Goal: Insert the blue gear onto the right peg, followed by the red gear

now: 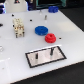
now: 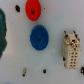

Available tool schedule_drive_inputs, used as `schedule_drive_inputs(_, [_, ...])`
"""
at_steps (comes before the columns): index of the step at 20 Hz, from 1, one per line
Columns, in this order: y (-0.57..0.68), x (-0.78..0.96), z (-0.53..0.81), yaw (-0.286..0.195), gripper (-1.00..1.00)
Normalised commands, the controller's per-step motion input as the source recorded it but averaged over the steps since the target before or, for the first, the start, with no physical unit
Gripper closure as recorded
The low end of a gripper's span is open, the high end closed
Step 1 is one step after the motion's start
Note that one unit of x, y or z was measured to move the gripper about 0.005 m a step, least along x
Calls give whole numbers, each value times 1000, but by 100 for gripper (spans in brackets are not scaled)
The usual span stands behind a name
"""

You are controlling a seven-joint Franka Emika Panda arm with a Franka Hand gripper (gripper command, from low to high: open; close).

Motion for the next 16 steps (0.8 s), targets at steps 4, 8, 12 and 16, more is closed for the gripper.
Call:
schedule_drive_inputs(4, [431,-603,-389,0,-100])
schedule_drive_inputs(8, [382,-554,-389,0,-100])
schedule_drive_inputs(12, [308,-516,-465,0,-100])
schedule_drive_inputs(16, [131,-445,-601,0,-100])
